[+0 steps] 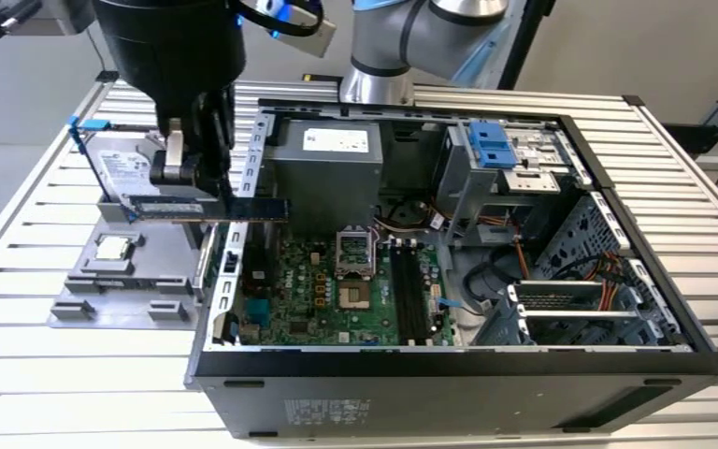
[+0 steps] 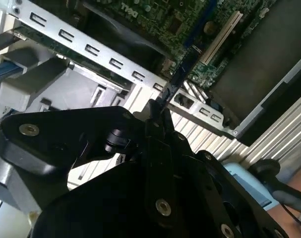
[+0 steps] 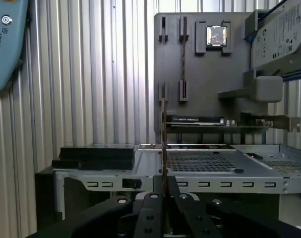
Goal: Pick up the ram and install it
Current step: 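Pick up the ram and move it above insertion slot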
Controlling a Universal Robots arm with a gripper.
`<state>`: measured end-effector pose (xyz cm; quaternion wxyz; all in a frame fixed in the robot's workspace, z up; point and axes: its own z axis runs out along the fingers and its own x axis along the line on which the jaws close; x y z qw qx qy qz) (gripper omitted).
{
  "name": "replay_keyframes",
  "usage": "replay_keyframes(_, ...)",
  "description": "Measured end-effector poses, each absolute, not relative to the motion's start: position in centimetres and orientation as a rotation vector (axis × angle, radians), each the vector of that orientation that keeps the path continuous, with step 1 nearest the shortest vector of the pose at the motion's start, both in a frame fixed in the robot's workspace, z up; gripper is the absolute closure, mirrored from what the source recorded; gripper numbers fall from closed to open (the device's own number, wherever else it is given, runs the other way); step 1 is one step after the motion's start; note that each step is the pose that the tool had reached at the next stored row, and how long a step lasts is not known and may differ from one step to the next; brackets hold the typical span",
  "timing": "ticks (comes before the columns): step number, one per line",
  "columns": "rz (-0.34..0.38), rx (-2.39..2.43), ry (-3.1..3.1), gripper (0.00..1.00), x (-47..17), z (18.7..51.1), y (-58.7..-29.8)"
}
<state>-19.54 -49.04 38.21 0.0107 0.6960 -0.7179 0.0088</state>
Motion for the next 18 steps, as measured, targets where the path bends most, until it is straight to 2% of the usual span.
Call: replay_keyframes(18, 0.027, 2.172, -2.240, 1.00, -11.4, 38.2, -49.0)
